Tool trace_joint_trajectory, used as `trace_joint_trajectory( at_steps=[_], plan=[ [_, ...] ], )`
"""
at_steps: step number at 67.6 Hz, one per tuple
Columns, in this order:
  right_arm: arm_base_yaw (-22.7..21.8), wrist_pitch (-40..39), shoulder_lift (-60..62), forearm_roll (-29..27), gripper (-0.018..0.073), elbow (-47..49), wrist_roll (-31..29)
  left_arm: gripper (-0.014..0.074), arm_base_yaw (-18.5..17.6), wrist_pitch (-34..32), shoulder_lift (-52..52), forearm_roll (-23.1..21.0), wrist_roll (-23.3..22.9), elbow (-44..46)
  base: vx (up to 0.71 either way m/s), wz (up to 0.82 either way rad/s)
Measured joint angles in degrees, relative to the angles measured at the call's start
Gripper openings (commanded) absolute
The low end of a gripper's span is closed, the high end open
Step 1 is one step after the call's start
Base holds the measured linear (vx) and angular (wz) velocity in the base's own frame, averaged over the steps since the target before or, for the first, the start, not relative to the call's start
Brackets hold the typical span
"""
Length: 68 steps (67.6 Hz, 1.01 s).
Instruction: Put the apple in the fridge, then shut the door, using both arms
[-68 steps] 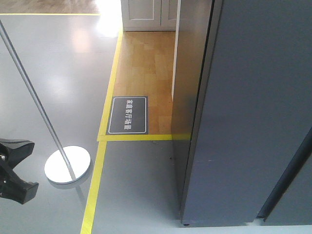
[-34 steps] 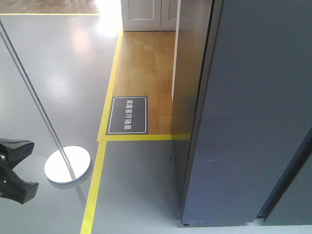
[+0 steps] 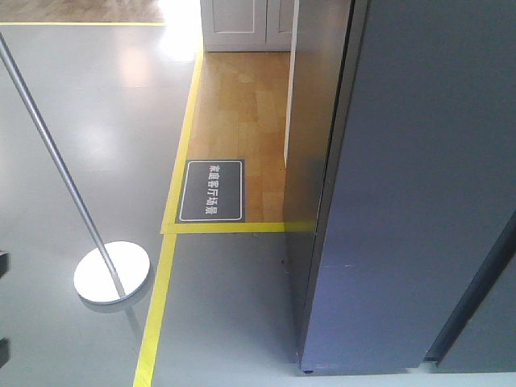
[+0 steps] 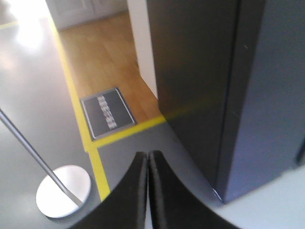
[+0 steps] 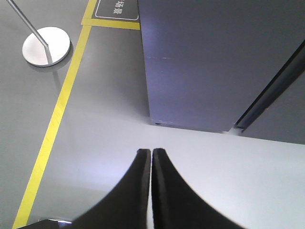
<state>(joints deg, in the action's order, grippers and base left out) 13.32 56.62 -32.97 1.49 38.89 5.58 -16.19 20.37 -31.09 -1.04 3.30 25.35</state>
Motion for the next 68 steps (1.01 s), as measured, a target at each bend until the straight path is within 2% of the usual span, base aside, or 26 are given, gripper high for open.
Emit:
trace_joint_trajectory(
  at_steps=[5, 10, 25, 33, 41, 49, 68],
  plan=[
    [0.0, 0.0, 0.0, 0.0, -0.0003, 0.0, 0.0, -0.0006, 3.1, -3.3, 4.4, -1.9, 2.8, -3.3, 0.0, 0.0],
    [0.0, 0.0, 0.0, 0.0, -0.0003, 0.0, 0.0, -0.0006, 5.4, -6.6, 9.1, -2.6, 3.4, -7.2, 0.0, 0.0],
    [0.0, 0.0, 0.0, 0.0, -0.0003, 0.0, 0.0, -0.0006, 10.6, -20.4, 20.6, -2.9, 3.2, -19.3, 0.0, 0.0],
    [0.0, 0.0, 0.0, 0.0, -0.0003, 0.0, 0.0, -0.0006, 13.3, -25.5, 24.1, -3.0, 0.0, -25.2, 0.0, 0.0],
    [0.0, 0.0, 0.0, 0.0, -0.0003, 0.0, 0.0, -0.0006, 15.8, -24.3, 27.3, -2.3, -4.3, -26.7, 0.0, 0.0],
    [0.0, 0.0, 0.0, 0.0, -0.0003, 0.0, 0.0, -0.0006, 16.9, -21.1, 30.6, 1.0, -7.9, -26.7, 0.0, 0.0],
    [0.0, 0.1, 0.0, 0.0, -0.0003, 0.0, 0.0, -0.0006, 16.8, -15.9, 31.7, 1.7, -9.3, -26.7, 0.0, 0.0]
  ],
)
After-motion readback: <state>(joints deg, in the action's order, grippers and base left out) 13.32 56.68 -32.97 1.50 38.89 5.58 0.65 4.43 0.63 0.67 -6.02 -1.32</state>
